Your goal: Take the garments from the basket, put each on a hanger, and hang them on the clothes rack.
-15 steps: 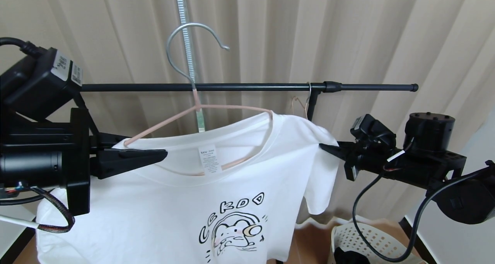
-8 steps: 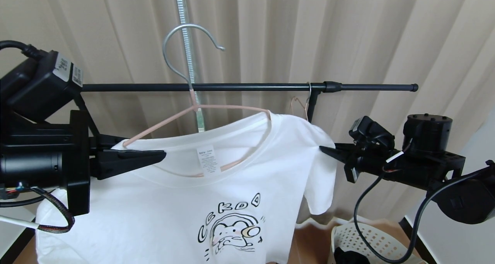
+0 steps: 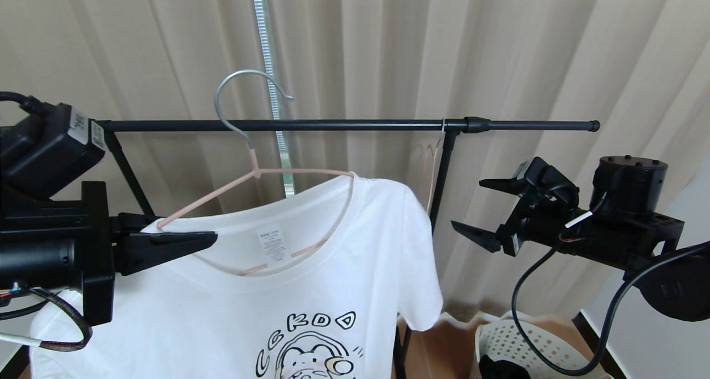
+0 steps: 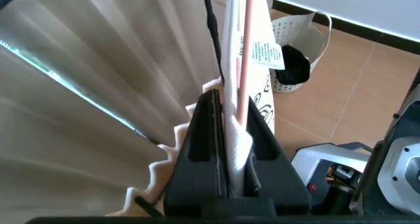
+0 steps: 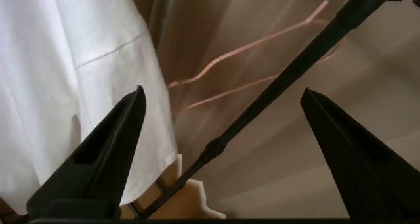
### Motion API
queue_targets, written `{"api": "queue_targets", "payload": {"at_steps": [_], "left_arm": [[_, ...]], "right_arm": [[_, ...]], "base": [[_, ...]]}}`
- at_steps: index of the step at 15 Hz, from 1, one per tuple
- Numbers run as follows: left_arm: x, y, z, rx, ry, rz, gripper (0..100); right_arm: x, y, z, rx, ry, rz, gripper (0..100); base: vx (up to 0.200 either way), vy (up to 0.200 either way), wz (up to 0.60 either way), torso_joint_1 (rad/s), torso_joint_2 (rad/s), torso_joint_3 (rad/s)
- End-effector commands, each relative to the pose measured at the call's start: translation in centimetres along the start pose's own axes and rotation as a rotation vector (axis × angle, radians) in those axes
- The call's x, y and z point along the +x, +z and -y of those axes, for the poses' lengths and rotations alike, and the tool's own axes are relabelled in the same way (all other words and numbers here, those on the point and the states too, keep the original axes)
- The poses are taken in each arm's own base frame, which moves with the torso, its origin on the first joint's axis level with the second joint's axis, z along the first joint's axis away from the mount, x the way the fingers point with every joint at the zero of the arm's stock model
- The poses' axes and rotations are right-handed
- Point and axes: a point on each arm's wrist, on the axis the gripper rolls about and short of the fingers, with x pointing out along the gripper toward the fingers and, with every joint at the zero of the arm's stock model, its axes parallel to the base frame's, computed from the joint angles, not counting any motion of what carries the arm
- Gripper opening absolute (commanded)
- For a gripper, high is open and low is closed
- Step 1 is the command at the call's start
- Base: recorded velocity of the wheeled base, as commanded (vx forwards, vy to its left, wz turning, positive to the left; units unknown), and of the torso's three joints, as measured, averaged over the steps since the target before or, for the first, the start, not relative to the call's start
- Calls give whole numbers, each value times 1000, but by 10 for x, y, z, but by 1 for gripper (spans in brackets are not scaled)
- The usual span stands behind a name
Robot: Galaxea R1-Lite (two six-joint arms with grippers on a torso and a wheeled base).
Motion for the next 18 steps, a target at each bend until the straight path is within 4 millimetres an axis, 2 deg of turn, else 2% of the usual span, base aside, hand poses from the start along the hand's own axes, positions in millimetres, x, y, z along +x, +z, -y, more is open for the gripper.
{"api": "queue_targets", "payload": {"at_steps": [1,4,12,14,18], "left_arm": [[-7,-12,1,-27,31,-24,0],[-5,-23,2,-56,33,-58,0],[20,-55,-1,-83,62,-252,0],[30,-62,-6,-104,77,-301,0],[50,-64,-23,-183,134,-305,0]], "right_arm": [[-5,11,-1,8,-19,28,100],[-6,25,-6,48,-45,51,100],[-7,27,-7,55,-49,55,100],[-7,26,-7,55,-50,53,100],[-7,27,-7,55,-51,54,100]], "base": [[0,0,0,0,0,0],[0,0,0,0,0,0],[0,0,0,0,0,0],[0,0,0,0,0,0],[0,0,0,0,0,0]]}}
